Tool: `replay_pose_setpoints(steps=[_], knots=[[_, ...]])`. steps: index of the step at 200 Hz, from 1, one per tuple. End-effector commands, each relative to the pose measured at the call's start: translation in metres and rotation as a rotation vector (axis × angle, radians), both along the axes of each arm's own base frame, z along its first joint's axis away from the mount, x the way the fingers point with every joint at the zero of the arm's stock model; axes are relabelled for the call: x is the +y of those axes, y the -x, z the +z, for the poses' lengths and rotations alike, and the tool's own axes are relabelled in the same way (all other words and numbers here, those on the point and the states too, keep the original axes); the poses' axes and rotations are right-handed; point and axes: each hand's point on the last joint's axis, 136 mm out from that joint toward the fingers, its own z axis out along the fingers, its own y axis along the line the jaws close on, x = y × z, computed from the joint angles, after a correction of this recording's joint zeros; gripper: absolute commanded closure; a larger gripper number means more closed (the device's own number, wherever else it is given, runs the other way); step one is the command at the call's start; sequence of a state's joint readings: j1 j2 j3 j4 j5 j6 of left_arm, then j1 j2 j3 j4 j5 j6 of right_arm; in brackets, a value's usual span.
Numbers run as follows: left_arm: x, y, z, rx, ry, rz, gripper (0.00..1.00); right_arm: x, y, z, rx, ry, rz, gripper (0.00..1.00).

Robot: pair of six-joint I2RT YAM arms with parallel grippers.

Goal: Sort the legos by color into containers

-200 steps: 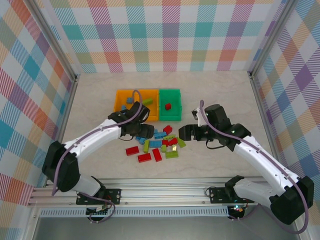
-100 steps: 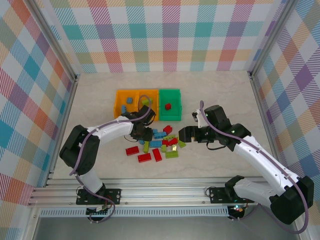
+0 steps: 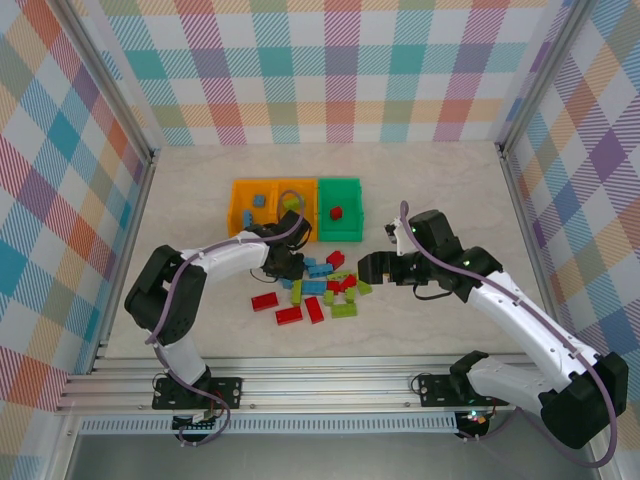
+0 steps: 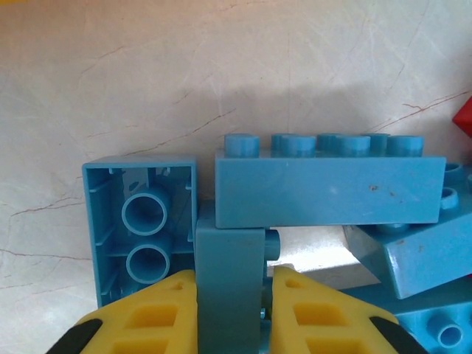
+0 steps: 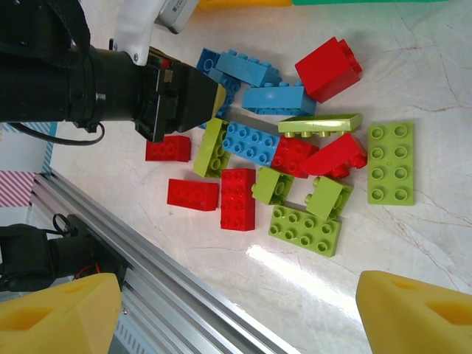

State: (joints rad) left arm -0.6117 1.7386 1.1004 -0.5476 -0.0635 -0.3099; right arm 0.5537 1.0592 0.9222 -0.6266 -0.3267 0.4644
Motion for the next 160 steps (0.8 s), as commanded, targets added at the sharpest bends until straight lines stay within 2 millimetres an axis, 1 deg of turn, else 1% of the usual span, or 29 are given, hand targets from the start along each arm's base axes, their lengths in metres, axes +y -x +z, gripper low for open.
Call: replay_pose_setpoints(steps=[1, 19, 37, 50, 62, 91, 108, 125, 146, 160], knots=[[0.001, -0.002, 0.029, -0.045, 0.036, 0.001, 0.79, 0.005, -0.001, 0.021, -0.018, -0.049, 0.007, 0.16], [-0.003, -0.008, 0.061, -0.108, 0.073, -0.010, 0.79, 0.007, -0.002, 0.027, -0.026, -0.064, 0.007, 0.16], [-0.002, -0.014, 0.086, -0.153, 0.084, -0.011, 0.79, 0.006, -0.003, 0.030, -0.038, -0.072, 0.001, 0.16], [0.001, -0.019, 0.098, -0.180, 0.083, -0.008, 0.79, 0.006, -0.003, 0.032, -0.044, -0.076, -0.002, 0.16], [0.007, -0.027, 0.106, -0.209, 0.070, 0.013, 0.81, 0.006, -0.002, 0.032, -0.045, -0.079, -0.006, 0.15], [0.030, -0.053, 0.122, -0.280, 0.036, 0.087, 0.83, 0.004, 0.000, 0.031, -0.043, -0.075, -0.011, 0.15], [0.046, -0.075, 0.131, -0.335, 0.022, 0.133, 0.83, 0.002, 0.001, 0.032, -0.044, -0.076, -0.017, 0.15], [0.065, -0.101, 0.136, -0.363, 0.005, 0.188, 0.83, 0.001, 0.001, 0.033, -0.051, -0.075, -0.024, 0.15], [0.084, -0.133, 0.134, -0.362, 0.006, 0.244, 0.82, -0.001, 0.001, 0.034, -0.053, -0.072, -0.031, 0.14], [0.090, -0.153, 0.128, -0.348, 0.026, 0.263, 0.80, -0.002, 0.002, 0.035, -0.054, -0.071, -0.034, 0.14]])
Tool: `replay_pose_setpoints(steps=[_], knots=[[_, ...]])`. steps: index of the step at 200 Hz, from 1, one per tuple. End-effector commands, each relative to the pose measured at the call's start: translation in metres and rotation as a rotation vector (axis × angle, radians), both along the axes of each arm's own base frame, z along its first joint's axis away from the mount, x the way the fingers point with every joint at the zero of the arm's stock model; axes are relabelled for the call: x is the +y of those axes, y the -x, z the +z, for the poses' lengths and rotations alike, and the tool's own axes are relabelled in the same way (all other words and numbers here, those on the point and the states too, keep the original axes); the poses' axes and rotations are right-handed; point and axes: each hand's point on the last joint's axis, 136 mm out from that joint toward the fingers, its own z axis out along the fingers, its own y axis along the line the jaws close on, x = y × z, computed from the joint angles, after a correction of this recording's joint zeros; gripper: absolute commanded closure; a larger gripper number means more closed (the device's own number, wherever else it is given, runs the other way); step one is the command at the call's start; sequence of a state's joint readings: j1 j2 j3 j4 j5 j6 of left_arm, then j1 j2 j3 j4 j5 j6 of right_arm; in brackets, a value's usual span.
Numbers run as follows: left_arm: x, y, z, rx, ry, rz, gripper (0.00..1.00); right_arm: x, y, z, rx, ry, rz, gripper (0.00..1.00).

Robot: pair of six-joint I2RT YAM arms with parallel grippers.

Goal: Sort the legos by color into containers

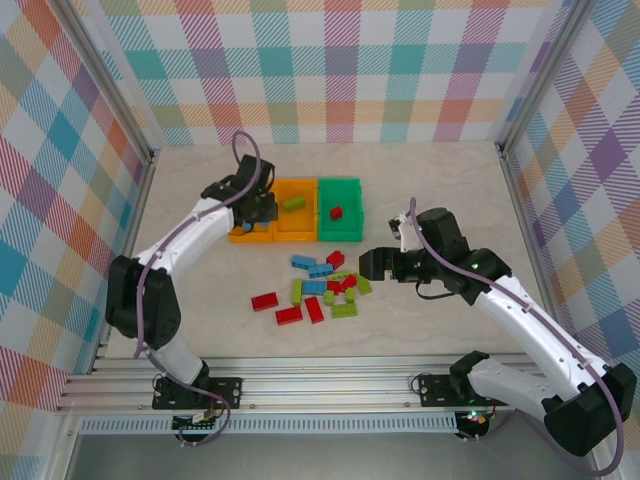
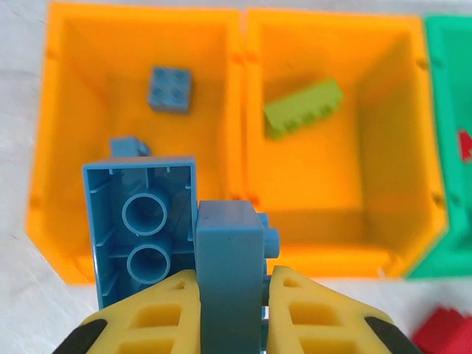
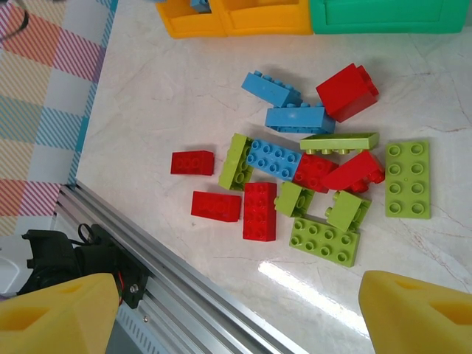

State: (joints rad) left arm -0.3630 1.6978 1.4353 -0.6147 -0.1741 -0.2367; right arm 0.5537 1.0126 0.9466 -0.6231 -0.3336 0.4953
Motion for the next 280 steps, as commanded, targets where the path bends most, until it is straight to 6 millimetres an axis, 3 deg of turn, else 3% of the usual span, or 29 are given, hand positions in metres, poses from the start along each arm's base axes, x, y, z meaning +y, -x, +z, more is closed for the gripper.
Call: replay_pose_setpoints(steps=[1, 28, 44, 71, 93, 113, 136, 172, 188, 211, 236, 253, 280], knots=[[0.017, -0.036, -0.001, -0.019, 0.007, 0.032, 0.80, -0.003, 0.001, 0.012, -0.015, -0.018, -0.018, 0.14], [0.017, -0.060, -0.014, 0.011, 0.033, 0.029, 0.71, -0.005, 0.003, 0.012, -0.012, -0.011, -0.026, 0.14], [0.020, -0.064, -0.013, 0.016, 0.030, 0.037, 0.59, -0.007, 0.004, 0.013, -0.013, -0.008, -0.029, 0.14], [0.019, -0.060, 0.002, -0.017, 0.049, 0.025, 0.49, -0.009, 0.003, 0.009, -0.010, -0.002, -0.043, 0.14], [0.018, -0.045, 0.023, -0.040, 0.076, 0.008, 0.48, -0.006, 0.000, 0.003, 0.002, -0.003, -0.046, 0.14], [0.004, -0.017, 0.051, -0.080, 0.146, -0.066, 0.47, -0.006, -0.005, -0.008, 0.026, 0.020, -0.064, 0.14], [-0.029, 0.031, 0.089, -0.157, 0.194, -0.257, 0.45, -0.005, -0.015, -0.023, 0.052, 0.056, -0.083, 0.13], [-0.054, 0.118, 0.118, -0.257, 0.104, -0.579, 0.36, 0.001, -0.030, -0.052, 0.103, 0.103, -0.097, 0.13], [-0.066, 0.159, 0.125, -0.320, 0.086, -0.776, 0.32, -0.008, -0.040, -0.074, 0.171, 0.176, -0.195, 0.18], [-0.078, 0.206, 0.112, -0.386, 0.062, -1.037, 0.22, -0.013, -0.045, -0.105, 0.291, 0.242, -0.308, 0.24], [-0.091, 0.252, 0.071, -0.444, -0.009, -1.375, 0.13, 0.006, -0.036, -0.127, 0.356, 0.273, -0.285, 0.26], [-0.098, 0.265, 0.048, -0.472, -0.015, -1.489, 0.07, 0.018, -0.027, -0.142, 0.384, 0.310, -0.268, 0.27], [-0.095, 0.262, 0.019, -0.415, -0.067, -1.522, 0.00, 0.024, -0.020, -0.167, 0.424, 0.368, -0.293, 0.33]])
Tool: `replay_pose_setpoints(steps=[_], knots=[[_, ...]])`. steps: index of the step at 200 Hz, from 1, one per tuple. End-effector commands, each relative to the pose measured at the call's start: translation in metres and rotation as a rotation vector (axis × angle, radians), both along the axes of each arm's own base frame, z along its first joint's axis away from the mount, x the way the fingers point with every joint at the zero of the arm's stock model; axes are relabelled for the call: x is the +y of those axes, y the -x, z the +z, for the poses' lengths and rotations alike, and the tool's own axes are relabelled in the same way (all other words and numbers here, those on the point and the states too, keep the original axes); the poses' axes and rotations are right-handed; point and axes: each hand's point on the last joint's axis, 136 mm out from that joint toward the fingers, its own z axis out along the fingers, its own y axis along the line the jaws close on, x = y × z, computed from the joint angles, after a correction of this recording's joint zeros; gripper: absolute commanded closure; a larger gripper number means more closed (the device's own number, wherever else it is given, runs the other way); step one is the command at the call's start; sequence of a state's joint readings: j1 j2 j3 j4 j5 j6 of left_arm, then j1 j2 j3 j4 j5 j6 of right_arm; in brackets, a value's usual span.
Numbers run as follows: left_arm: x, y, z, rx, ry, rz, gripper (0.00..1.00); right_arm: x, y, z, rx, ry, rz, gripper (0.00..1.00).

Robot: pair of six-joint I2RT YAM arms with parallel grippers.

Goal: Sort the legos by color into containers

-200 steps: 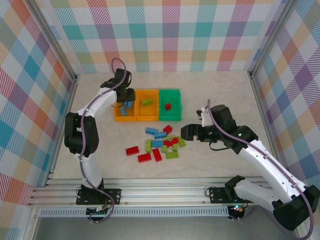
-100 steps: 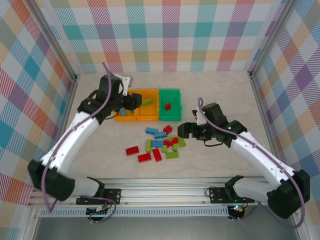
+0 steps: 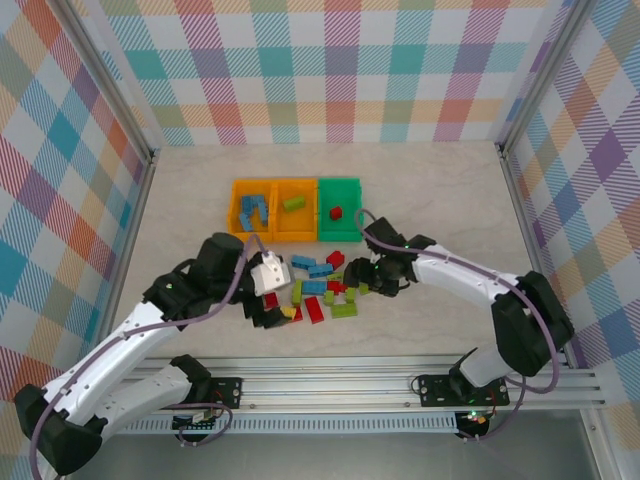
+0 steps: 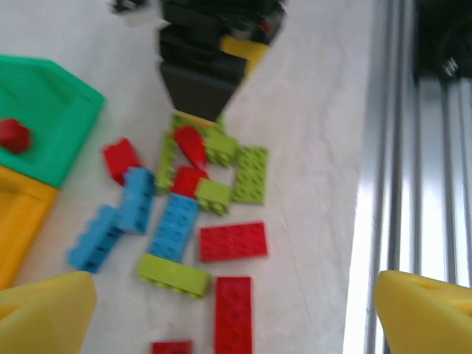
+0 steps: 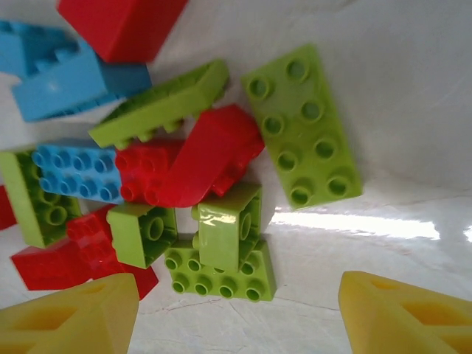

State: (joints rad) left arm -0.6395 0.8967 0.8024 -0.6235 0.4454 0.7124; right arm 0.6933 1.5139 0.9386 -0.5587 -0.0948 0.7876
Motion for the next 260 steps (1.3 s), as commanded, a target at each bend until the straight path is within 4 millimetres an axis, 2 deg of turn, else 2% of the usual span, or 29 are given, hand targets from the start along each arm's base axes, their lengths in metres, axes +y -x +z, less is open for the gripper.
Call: replay_pose_setpoints(steps=[1, 39, 91, 108, 116, 135, 148, 188, 222, 240, 260], knots=[[-0.008, 0.003, -0.003, -0.099, -0.008, -0.142, 0.00, 0.006, -0.001, -0.013, 0.018, 0.032, -0.060, 0.33], [-0.004, 0.004, -0.020, -0.088, -0.045, -0.142, 0.00, 0.019, 0.002, -0.031, 0.044, 0.074, -0.041, 0.48], [-0.001, 0.002, -0.026, -0.104, -0.058, -0.129, 0.00, 0.016, -0.001, -0.041, 0.031, 0.118, -0.046, 0.68], [0.000, 0.001, -0.026, -0.110, -0.061, -0.126, 0.00, 0.015, -0.002, -0.039, 0.022, 0.120, -0.043, 0.68], [0.000, 0.002, -0.027, -0.108, -0.065, -0.124, 0.00, 0.014, -0.002, -0.038, 0.019, 0.124, -0.040, 0.64], [0.000, 0.002, -0.027, -0.110, -0.064, -0.124, 0.00, 0.012, -0.003, -0.036, 0.011, 0.132, -0.043, 0.43], [0.000, 0.002, -0.027, -0.111, -0.062, -0.124, 0.00, 0.012, -0.003, -0.038, 0.010, 0.138, -0.044, 0.40], [0.000, 0.002, -0.027, -0.104, -0.062, -0.121, 0.00, 0.011, -0.009, -0.054, 0.016, 0.172, -0.060, 0.53], [0.001, 0.002, -0.028, -0.105, -0.063, -0.121, 0.00, 0.006, -0.009, -0.057, 0.007, 0.185, -0.090, 0.64], [0.000, 0.003, -0.027, -0.106, -0.059, -0.123, 0.00, 0.006, -0.010, -0.049, -0.012, 0.174, -0.082, 0.68], [-0.001, 0.006, -0.024, -0.110, -0.044, -0.141, 0.00, 0.008, -0.014, -0.023, -0.075, 0.134, -0.059, 0.73]])
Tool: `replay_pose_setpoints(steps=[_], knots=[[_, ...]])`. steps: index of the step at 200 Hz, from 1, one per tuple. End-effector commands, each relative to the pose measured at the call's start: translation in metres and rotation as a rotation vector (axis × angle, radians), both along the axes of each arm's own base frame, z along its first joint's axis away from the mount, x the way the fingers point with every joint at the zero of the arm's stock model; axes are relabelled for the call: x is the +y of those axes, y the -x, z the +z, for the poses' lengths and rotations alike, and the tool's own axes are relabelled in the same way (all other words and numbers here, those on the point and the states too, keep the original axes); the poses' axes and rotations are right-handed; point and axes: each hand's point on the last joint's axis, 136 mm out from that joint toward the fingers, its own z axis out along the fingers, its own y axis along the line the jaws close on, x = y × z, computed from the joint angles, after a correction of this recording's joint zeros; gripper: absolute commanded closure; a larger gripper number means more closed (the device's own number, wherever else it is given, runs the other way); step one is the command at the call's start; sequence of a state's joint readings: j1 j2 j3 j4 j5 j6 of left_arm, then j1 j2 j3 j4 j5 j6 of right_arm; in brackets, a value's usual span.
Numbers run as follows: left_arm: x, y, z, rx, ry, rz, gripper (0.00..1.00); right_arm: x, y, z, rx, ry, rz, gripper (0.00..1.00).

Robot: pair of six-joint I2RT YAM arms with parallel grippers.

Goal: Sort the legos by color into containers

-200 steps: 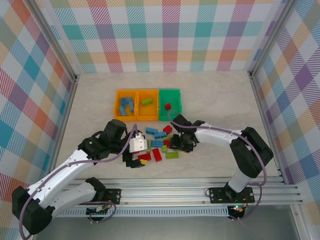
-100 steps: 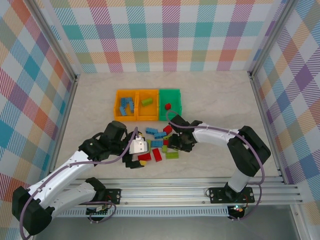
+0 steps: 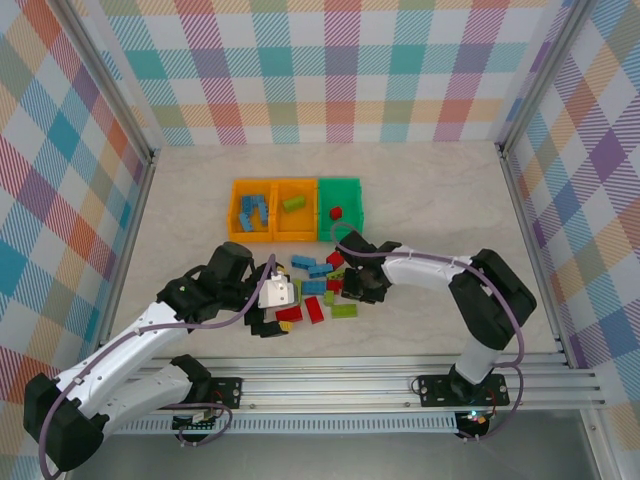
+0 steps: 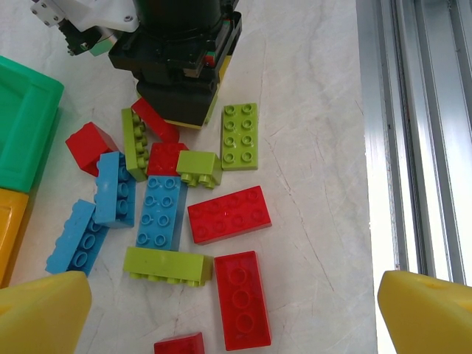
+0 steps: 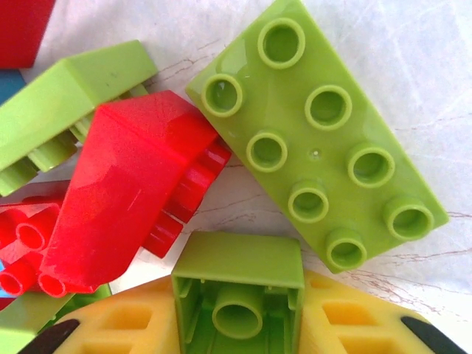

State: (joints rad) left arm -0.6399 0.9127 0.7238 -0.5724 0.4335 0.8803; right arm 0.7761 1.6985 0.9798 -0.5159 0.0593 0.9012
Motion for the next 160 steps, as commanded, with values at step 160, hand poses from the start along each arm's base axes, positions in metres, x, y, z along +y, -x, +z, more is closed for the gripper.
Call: replay_pose_setpoints(steps=[160], knots=[[0.005, -0.034, 0.027, -0.038, 0.163, 0.211, 0.00, 0.124, -0.208, 0.116, -0.565, -0.106, 0.363, 0.68]])
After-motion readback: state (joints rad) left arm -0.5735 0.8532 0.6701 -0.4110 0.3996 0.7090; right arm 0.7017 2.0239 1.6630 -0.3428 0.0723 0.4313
